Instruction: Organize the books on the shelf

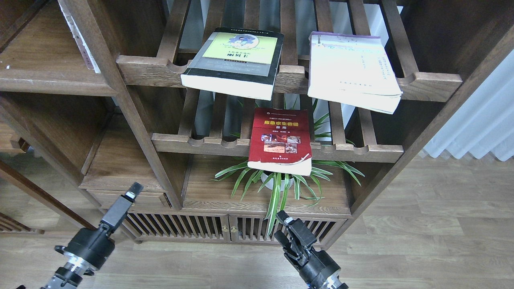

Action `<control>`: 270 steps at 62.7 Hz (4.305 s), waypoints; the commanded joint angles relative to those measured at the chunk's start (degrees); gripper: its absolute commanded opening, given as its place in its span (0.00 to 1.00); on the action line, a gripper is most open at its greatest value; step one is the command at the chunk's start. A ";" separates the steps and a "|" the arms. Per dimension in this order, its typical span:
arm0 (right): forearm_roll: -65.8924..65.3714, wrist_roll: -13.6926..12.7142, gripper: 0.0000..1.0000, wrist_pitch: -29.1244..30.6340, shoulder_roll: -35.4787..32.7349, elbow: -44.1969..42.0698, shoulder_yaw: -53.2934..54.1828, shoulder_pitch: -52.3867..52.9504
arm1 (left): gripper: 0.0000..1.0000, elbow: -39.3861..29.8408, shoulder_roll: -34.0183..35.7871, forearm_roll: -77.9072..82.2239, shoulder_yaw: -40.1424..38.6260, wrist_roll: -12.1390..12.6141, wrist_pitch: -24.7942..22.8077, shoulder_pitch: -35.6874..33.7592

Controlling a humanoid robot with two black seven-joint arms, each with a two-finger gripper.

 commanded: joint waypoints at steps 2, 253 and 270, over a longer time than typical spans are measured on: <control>0.01 0.08 1.00 -0.02 0.00 0.09 -0.44 1.63 | 1.00 1.83 0.13 -0.01 -0.03 0.00 0.00 0.19; -5.35 4.12 0.06 -0.02 0.00 7.12 -16.88 -3.82 | 1.00 5.97 -13.49 -6.16 16.93 0.62 0.00 -2.19; -5.26 3.60 0.06 -0.02 0.00 7.12 -17.05 -3.91 | 0.93 6.23 -13.49 -6.51 19.57 0.44 0.00 -2.71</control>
